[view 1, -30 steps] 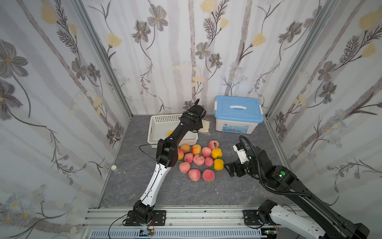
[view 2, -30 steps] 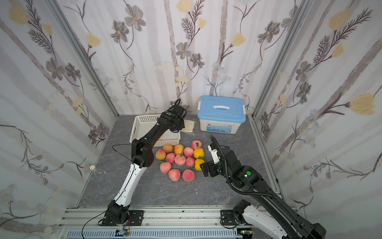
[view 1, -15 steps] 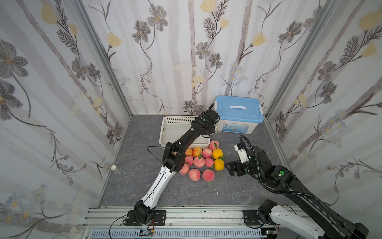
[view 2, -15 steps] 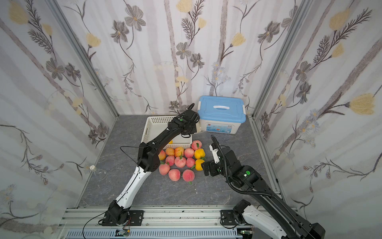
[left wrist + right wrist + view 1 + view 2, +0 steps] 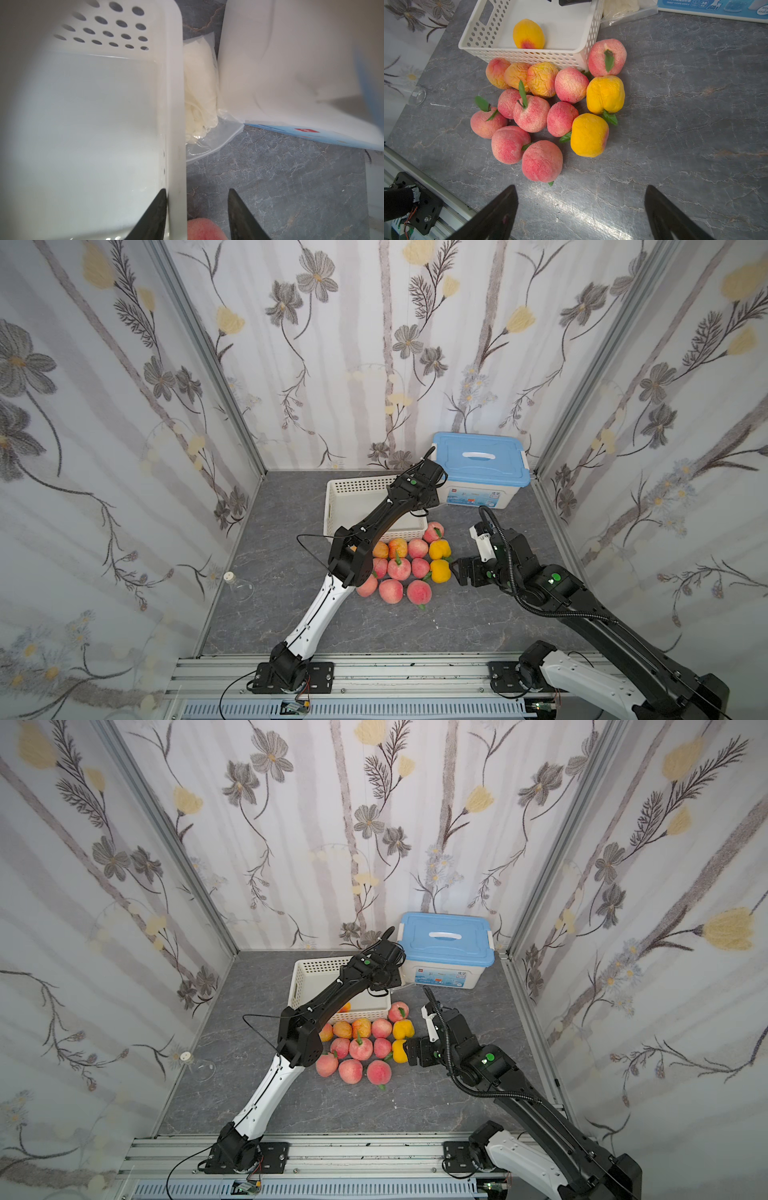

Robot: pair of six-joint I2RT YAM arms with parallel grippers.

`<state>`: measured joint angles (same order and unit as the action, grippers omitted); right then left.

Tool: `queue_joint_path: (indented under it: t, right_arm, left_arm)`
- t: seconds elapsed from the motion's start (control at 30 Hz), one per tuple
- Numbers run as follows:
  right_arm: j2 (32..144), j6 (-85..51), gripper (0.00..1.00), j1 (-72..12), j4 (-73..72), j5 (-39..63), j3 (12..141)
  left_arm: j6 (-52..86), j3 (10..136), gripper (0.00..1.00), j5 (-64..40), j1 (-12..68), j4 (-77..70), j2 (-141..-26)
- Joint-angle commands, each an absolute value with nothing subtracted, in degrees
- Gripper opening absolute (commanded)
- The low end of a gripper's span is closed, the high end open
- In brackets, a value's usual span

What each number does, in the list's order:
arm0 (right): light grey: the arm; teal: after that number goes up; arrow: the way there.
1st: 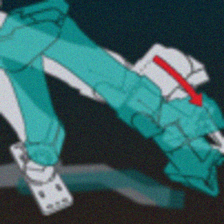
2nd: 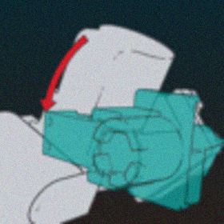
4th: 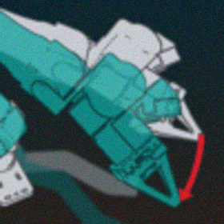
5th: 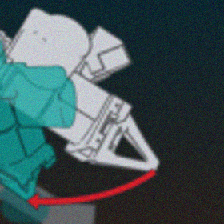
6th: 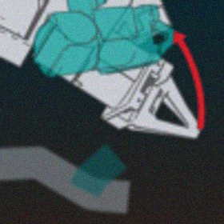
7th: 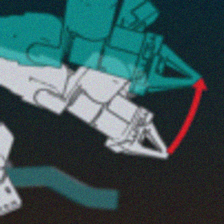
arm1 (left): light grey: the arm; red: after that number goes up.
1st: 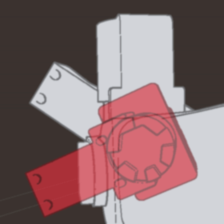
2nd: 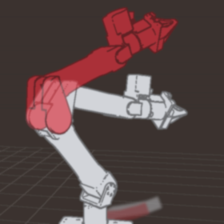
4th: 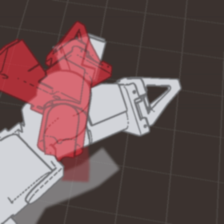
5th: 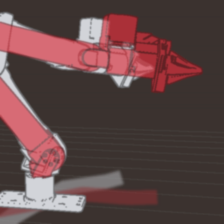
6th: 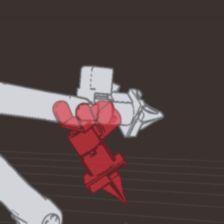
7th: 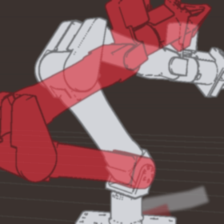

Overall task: Put the peaches into the basket
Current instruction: Move the basket to the center of the board.

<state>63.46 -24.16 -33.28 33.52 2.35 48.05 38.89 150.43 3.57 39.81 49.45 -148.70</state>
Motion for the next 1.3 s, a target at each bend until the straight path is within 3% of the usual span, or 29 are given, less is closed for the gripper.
queue_joint_path:
  t: [0.0, 0.2, 0.4, 0.67, 0.83, 1.27]
  right_arm:
    - [66.1, -25.7, 0.95, -32.8, 28.9, 4.7, 49.9]
    - [71.6, -26.0, 0.95, -31.8, 27.0, 5.4, 53.1]
    - [80.4, -25.6, 0.9, -31.3, 25.1, 6.6, 60.8]
    - [98.1, -22.8, 0.73, -31.4, 24.8, 5.7, 75.0]
    - [109.1, -21.7, 0.59, -30.7, 26.2, 6.2, 85.4]
    - [123.9, -21.1, 0.55, -28.2, 29.7, 7.7, 98.0]
  left_arm:
    - [35.4, 150.9, 0.53, 3.6, 39.7, 50.7, -145.2]
    - [30.4, 145.2, 0.58, 4.4, 38.9, 53.5, -137.3]
    - [27.9, 124.9, 0.58, 4.9, 34.4, 47.3, -122.7]
    - [26.2, 100.9, 0.58, 4.5, 20.5, 40.8, -108.3]
    - [26.0, 94.1, 0.58, 1.4, 12.9, 36.3, -107.1]
    - [26.6, 86.4, 0.69, 0.6, 5.8, 30.3, -110.5]
